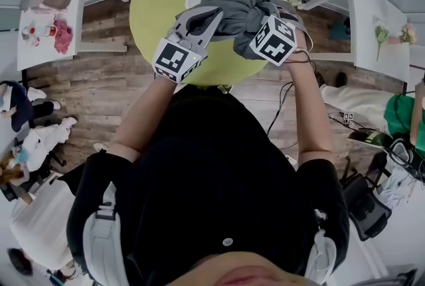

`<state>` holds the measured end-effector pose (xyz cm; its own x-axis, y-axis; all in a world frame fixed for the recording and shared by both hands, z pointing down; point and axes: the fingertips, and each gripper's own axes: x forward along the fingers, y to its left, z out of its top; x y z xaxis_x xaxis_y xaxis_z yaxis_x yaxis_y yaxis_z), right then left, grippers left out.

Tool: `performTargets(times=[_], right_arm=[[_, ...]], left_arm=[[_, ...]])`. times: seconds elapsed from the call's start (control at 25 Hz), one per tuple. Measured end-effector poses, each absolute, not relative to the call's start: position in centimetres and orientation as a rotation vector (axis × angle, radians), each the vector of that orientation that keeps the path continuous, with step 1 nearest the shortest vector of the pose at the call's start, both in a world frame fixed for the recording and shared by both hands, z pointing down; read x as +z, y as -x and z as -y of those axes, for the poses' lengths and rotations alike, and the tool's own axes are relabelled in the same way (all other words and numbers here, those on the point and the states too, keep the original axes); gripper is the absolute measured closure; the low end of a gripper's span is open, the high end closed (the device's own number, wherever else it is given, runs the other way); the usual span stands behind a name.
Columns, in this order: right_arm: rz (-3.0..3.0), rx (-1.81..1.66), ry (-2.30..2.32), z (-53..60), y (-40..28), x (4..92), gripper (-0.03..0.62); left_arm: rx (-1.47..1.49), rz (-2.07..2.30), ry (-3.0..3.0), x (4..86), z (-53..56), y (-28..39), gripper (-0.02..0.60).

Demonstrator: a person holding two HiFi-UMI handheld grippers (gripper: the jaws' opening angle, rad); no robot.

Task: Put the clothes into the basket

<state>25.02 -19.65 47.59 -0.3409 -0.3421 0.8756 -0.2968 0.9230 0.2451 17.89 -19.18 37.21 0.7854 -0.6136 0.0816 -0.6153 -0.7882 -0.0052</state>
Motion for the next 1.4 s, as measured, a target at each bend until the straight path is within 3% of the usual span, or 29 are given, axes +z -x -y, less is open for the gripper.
performTargets(times=[0.64, 1.4], right_arm=[[1.888, -0.154, -0.556, 29.5, -25.8, 46.2, 0.226], [1.842, -0.093, -0.451, 35.0, -24.5, 55.6, 0.226]], left_arm=[[0.049, 1.008, -2.945, 36.5, 27.4, -17.7, 0.574], [0.134, 1.001, -2.833, 43.6, 33.8, -16.3, 0.574]])
